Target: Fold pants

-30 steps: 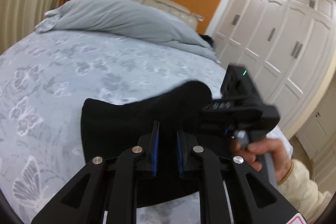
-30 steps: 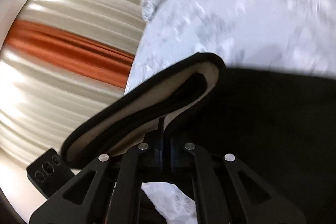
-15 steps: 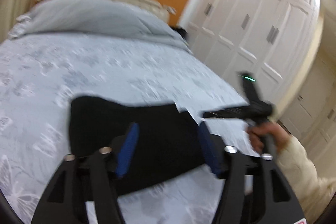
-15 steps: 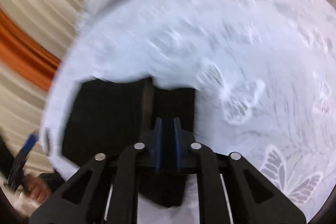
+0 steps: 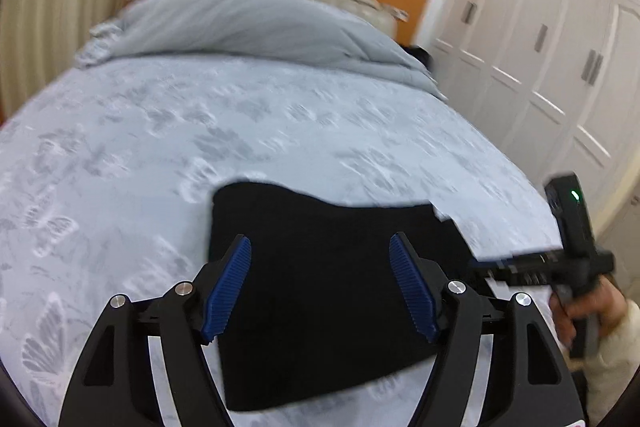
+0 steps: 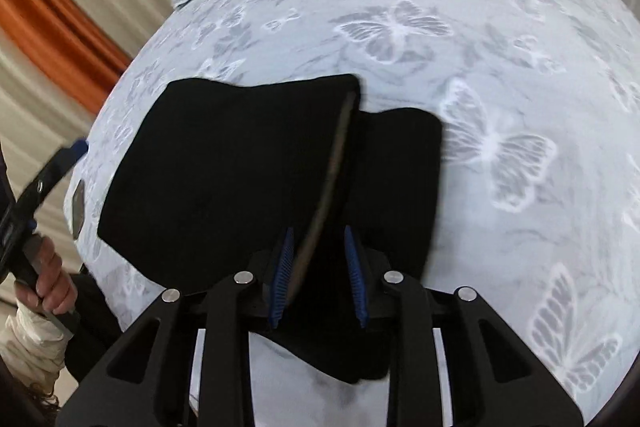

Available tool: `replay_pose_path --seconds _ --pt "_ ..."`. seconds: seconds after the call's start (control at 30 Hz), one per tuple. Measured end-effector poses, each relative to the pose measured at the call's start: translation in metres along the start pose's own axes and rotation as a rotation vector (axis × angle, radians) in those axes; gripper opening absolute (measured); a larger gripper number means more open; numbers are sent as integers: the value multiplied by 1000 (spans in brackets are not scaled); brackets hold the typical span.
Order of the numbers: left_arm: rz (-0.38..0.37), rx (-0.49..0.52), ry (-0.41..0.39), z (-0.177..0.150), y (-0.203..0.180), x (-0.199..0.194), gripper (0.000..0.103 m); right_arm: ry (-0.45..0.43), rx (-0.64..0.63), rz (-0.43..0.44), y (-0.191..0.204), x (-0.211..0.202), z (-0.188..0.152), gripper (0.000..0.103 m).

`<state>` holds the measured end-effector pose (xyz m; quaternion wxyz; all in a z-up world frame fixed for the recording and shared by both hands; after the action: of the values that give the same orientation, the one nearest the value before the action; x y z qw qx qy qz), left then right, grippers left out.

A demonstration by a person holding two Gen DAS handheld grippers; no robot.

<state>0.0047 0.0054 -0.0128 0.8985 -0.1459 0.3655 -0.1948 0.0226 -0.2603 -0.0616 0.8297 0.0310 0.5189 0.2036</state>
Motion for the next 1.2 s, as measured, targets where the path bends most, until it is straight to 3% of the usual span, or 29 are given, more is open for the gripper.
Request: replay_pose_path --seconds 0.13,0.3,0.4,0.43,0.47,0.5,0.53,0.57,0.6,0.67,0.73,0.8,0.83,0.87,0.93,0.97,1.07,1.1,1.17,1.2 --pt "-75 141 91 -31 -31 4 86 33 84 148 0 13 -10 26" --pt "-98 394 127 -75 -91 19 86 -19 88 178 7 3 -2 25" --pt "-78 426 87 -81 -111 37 86 -26 87 184 10 2 2 25" --pt "-84 414 95 -80 -113 43 82 -26 89 179 10 4 5 25" --pt "-105 379 116 -76 -112 52 60 -29 98 177 7 3 5 25" --pt "-112 347 140 -71 -110 59 46 -39 114 180 3 0 5 25" --pt "-123 279 183 -63 -103 68 19 -49 127 179 0 -3 5 26" --pt "-148 199 212 -55 -92 72 0 -66 144 177 -6 -8 3 26" --pt "-169 96 215 -44 -76 73 0 -78 158 174 -11 -13 1 26" --pt "-177 0 171 -29 -55 64 0 -92 177 171 -20 -19 -2 27" --pt "-207 -17 144 -18 -45 49 0 -93 178 172 -25 -23 -4 27" --pt "-196 74 122 -19 -54 33 15 -89 177 179 -27 -24 -7 27" --pt "-171 124 88 -25 -62 26 52 -87 176 176 -27 -24 -7 27" --pt "-150 162 59 -29 -68 22 81 -83 177 172 -28 -23 -7 27" --pt "-123 307 20 -50 -90 18 84 -81 182 170 -29 -22 -8 27" --pt "-100 403 32 -62 -104 23 84 -81 180 171 -27 -22 -7 27" --pt "-43 548 61 -85 -122 42 83 -86 168 176 -24 -22 -5 27" --pt "-52 554 96 -89 -123 51 79 -85 166 177 -23 -21 -5 27" --pt "-83 509 172 -90 -117 63 30 -81 163 171 -22 -20 -4 27" --pt "-118 443 220 -82 -110 70 25 -81 163 167 -22 -20 -4 28"
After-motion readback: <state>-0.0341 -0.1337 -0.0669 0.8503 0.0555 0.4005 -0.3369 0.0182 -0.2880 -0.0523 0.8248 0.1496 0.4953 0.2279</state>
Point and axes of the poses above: each gripper's, at about its wrist camera, not at the fingertips, and x roughly the way its jaws point, y to its left, z to its top, the point moved 2 cm from there along x, roughly the way its jaws point, and after that the axes turned 9 degrees about -x, right-handed, at the moved point
